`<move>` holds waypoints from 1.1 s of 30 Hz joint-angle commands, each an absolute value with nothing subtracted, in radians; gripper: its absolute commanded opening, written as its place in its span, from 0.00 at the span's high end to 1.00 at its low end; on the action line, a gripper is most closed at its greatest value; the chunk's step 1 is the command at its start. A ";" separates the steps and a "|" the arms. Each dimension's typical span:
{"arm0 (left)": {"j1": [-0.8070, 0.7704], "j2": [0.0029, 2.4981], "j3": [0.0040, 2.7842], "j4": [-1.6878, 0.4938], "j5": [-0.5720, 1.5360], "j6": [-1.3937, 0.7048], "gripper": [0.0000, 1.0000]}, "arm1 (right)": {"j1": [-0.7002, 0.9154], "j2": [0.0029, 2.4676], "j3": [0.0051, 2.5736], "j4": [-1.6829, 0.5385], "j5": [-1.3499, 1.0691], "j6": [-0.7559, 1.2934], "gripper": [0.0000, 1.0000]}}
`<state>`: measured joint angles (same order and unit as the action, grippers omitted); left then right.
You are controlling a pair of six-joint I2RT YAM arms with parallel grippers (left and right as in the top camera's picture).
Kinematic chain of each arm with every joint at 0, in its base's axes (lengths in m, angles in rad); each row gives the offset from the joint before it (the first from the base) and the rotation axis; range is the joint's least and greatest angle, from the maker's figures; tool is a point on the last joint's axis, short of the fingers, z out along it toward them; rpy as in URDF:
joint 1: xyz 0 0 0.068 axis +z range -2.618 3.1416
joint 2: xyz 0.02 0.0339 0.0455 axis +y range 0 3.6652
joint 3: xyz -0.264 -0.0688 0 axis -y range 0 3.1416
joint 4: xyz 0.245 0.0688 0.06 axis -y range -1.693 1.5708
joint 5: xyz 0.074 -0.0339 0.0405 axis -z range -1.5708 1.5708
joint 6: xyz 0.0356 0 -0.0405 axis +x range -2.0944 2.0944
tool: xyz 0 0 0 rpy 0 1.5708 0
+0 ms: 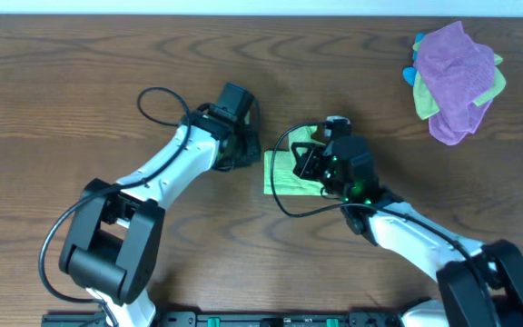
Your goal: Fold the cloth
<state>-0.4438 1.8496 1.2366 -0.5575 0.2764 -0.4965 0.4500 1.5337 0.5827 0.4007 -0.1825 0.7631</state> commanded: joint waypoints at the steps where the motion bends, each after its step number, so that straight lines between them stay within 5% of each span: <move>1: -0.405 1.843 1.246 -0.578 0.254 -0.482 0.94 | 0.476 1.560 0.607 0.400 -0.179 0.743 0.99; 9: -0.311 1.809 1.246 -0.586 0.263 -0.482 0.94 | 0.513 1.612 0.607 0.400 -0.165 0.742 0.98; 14: -0.269 1.763 1.246 -0.590 0.263 -0.481 0.95 | 0.536 1.618 0.607 0.401 -0.165 0.739 0.62; 19: -0.242 1.731 1.246 -0.588 0.263 -0.481 0.95 | 0.554 1.618 0.608 0.402 -0.204 0.739 0.47; 33: -0.228 1.725 1.246 -0.601 0.264 -0.482 0.94 | 0.598 1.613 0.610 0.522 -0.280 0.797 0.42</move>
